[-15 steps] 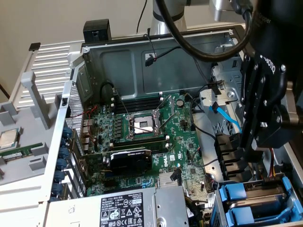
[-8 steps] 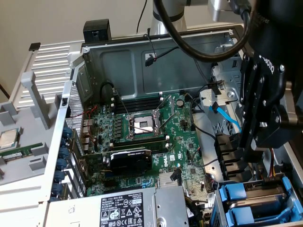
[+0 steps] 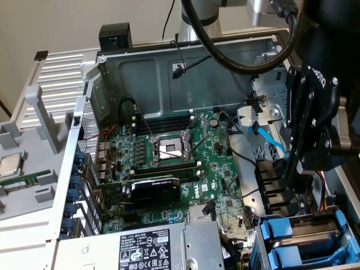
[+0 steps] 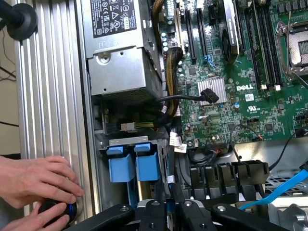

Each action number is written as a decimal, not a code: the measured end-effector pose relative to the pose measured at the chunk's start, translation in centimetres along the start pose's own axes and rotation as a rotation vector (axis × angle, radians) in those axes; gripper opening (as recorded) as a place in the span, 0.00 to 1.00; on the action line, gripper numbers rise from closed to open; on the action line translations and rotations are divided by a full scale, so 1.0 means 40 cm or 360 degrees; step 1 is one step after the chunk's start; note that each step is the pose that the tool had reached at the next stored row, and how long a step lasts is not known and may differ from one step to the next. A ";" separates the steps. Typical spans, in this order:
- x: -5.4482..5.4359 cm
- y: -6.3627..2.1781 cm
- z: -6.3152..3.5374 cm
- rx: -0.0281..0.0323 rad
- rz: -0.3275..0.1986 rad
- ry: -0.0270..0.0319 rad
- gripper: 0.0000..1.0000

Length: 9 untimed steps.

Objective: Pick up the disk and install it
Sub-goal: 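Insert the second disk wire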

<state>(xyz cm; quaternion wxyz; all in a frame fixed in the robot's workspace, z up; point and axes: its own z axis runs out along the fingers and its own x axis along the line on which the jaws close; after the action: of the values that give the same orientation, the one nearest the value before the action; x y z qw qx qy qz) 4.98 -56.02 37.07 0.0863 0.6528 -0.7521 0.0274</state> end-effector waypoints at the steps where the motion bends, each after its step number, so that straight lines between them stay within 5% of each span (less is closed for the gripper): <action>1: 0.000 0.000 0.000 0.00000 0.0000 -0.00001 0.16; 9: 0.000 0.000 0.000 0.00000 0.0000 -0.00004 0.16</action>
<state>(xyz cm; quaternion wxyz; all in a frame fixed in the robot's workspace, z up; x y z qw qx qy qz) 4.98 -56.02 37.07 0.0862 0.6528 -0.7521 0.0274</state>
